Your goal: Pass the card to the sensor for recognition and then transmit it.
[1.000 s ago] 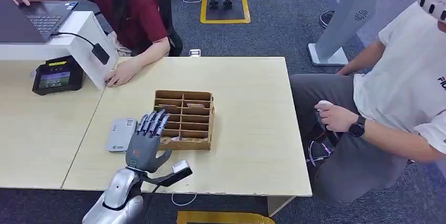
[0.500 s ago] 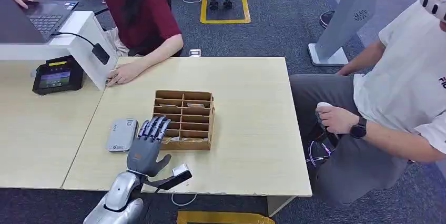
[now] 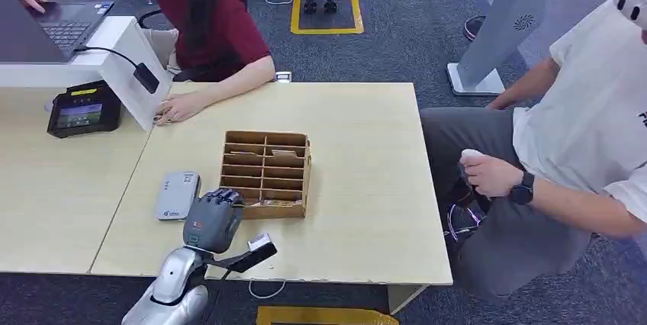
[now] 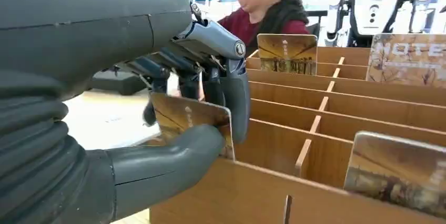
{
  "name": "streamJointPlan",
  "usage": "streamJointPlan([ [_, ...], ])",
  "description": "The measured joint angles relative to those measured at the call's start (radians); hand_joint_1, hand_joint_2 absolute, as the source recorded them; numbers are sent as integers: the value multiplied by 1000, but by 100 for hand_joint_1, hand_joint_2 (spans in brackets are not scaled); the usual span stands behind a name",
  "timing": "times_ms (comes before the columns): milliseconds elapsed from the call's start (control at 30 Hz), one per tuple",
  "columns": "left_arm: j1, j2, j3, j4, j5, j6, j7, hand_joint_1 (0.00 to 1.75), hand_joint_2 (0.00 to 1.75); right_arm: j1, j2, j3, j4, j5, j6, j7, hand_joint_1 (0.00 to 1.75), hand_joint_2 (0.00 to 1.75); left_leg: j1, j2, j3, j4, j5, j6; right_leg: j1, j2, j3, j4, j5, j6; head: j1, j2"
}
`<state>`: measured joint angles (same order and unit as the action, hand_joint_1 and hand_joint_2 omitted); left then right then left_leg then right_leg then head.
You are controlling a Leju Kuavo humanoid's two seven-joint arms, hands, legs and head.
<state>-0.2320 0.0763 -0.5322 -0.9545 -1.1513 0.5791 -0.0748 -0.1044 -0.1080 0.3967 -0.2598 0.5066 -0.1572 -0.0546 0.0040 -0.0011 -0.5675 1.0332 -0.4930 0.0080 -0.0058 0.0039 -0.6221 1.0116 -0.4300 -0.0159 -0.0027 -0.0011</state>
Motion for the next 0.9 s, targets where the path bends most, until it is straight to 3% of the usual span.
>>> streamJointPlan([
  [200,-1,0,0,0,18,-5,-9,175,175,0,0,0,0,3,0,1,0,175,0,0,0,0,0,0,0,0,0,0,0,0,0,0],
  [400,-16,19,3,-60,178,-64,-98,175,175,0,0,0,0,7,-1,-2,0,175,0,0,0,0,1,0,0,0,0,0,0,0,0,0],
  [533,-29,69,18,-262,288,-128,-153,175,175,6,0,-4,0,0,-3,-16,0,175,0,0,0,0,2,0,0,0,0,0,0,0,0,0],
  [733,-55,159,80,-571,365,-129,-188,175,175,21,0,-19,2,-11,-11,-40,0,175,0,0,0,0,2,0,0,1,0,1,0,0,0,0],
  [900,-45,207,158,-698,370,-100,-202,175,175,31,0,-29,6,-21,-23,-47,0,175,0,0,0,0,2,0,0,0,0,1,0,0,-1,0],
])
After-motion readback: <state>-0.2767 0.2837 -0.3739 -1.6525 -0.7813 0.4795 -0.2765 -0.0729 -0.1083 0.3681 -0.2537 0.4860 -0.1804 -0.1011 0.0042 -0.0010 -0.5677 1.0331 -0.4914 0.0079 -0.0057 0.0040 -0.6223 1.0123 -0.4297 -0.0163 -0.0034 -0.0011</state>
